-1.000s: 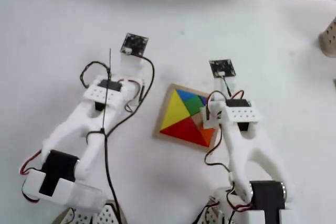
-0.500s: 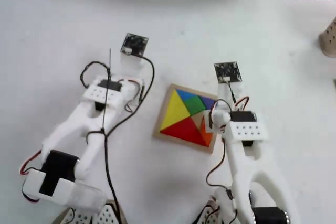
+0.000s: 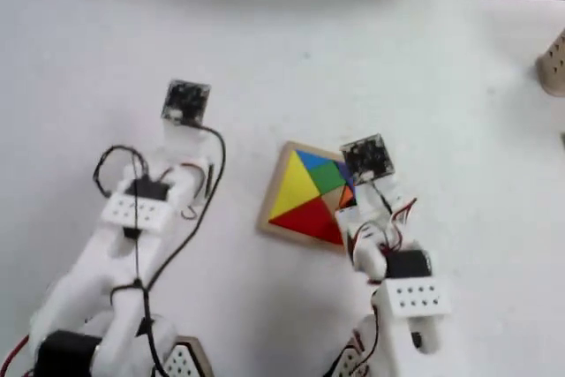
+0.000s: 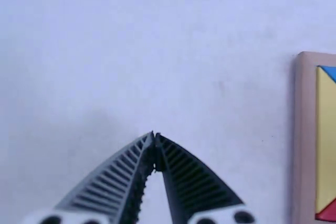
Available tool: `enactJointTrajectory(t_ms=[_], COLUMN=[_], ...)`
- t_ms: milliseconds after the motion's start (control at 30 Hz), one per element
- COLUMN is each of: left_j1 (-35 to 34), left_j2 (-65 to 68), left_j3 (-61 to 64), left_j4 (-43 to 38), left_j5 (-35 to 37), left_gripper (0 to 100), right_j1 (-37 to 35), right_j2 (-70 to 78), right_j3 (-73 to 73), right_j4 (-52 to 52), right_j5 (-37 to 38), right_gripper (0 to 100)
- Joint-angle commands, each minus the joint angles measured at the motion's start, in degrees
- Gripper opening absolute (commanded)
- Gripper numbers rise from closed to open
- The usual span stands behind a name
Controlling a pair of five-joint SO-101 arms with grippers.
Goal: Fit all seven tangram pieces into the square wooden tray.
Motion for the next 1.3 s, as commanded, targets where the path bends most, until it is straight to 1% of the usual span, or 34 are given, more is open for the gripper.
enactJointTrajectory(t_ms=[0,100,167,267,400,500,567,633,667,800,900,1000,1100,1167,1267], left_j1=[-5.14,-7.69,-8.84,-9.54,-9.1,-9.1,-9.36,-9.45,-9.54,-12.35,-13.14,-13.14,-13.14,-13.14,-13.05], left_j2=[-10.33,-15.08,-18.42,-24.04,-33.01,-39.96,-44.62,-49.36,-51.12,-57.8,-62.02,-65.45,-68.7,-70.9,-74.15], left_j3=[6.95,12.31,15.65,20.4,27.96,32.7,35.96,38.86,39.03,39.03,39.03,39.03,39.03,39.03,39.03], left_j4=[-2.37,-1.93,-1.93,-1.93,-1.93,-1.93,-1.93,-1.85,-0.44,10.55,16.79,22.42,27.43,30.59,35.25], left_j5=[-0.35,-0.26,-0.26,-0.26,-0.26,-0.26,-0.26,-0.26,-0.26,-0.26,-0.26,-0.26,-0.18,0.0,0.0], left_gripper=[3,3,3,3,3,2,2,2,2,2,2,3,2,2,2], right_j1=[-3.82,-5.41,-5.41,-5.49,-5.32,-3.74,-3.03,-2.77,-2.42,1.54,4.26,4.88,6.11,5.93,6.37], right_j2=[-7.96,-12.7,-15.69,-18.95,-22.9,-25.45,-26.95,-28.44,-29.23,-32.13,-33.01,-33.54,-33.54,-33.63,-34.33], right_j3=[3.87,5.27,5.54,5.63,7.21,7.56,8.53,9.05,9.14,9.14,9.14,9.14,11.43,14.95,15.12], right_j4=[0.92,7.78,11.91,16.13,19.82,23.78,26.51,28.62,29.76,33.1,33.54,35.47,33.98,31.08,29.32], right_j5=[1.05,0.53,0.53,0.53,1.49,8.0,11.34,12.57,12.92,12.92,12.92,11.25,9.85,10.02,10.02], right_gripper=[4.8,14.8,18.4,15.9,7.5,1.8,2.2,2.7,2.7,3.1,3.2,3.0,2.9,2.9,2.9])
